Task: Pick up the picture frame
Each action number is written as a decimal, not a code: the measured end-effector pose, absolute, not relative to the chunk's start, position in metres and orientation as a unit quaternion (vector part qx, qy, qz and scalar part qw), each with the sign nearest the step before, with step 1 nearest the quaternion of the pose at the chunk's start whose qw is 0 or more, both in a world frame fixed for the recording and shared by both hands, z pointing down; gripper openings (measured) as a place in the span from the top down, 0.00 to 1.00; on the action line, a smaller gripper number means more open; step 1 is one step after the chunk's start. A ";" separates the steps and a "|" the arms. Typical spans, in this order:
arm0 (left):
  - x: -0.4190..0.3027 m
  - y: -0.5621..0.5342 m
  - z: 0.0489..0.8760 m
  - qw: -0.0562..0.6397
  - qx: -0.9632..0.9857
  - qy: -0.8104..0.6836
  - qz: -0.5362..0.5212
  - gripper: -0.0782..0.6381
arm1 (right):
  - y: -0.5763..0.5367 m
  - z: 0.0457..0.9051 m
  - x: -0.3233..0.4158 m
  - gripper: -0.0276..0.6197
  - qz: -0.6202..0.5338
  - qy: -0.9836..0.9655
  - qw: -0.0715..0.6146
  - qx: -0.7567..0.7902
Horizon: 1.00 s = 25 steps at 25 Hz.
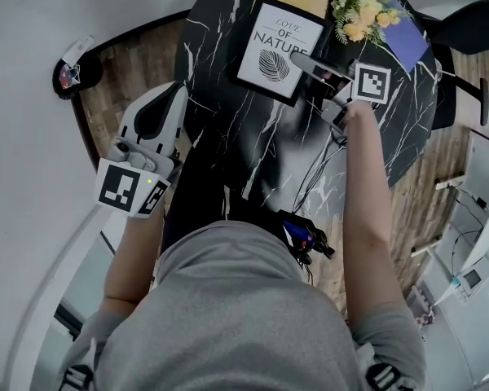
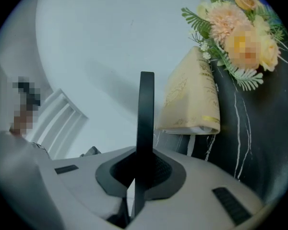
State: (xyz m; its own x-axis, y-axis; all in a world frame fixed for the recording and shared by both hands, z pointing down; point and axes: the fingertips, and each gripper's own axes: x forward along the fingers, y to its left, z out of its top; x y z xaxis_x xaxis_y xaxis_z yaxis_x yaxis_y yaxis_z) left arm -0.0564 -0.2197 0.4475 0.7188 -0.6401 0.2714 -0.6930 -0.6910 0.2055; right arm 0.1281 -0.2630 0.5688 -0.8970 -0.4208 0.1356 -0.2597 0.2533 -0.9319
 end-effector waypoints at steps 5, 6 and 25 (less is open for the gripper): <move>-0.056 -0.220 0.442 0.142 0.918 -0.362 0.083 0.88 | -0.261 0.556 0.128 0.90 -0.561 0.797 0.073 -0.213; -0.056 -0.219 0.440 0.141 0.918 -0.361 0.082 0.88 | -0.260 0.553 0.128 0.90 -0.559 0.798 0.073 -0.213; -0.050 -0.201 0.401 0.113 0.932 -0.336 0.071 0.88 | -0.250 0.467 0.135 0.90 -0.487 0.839 0.057 -0.235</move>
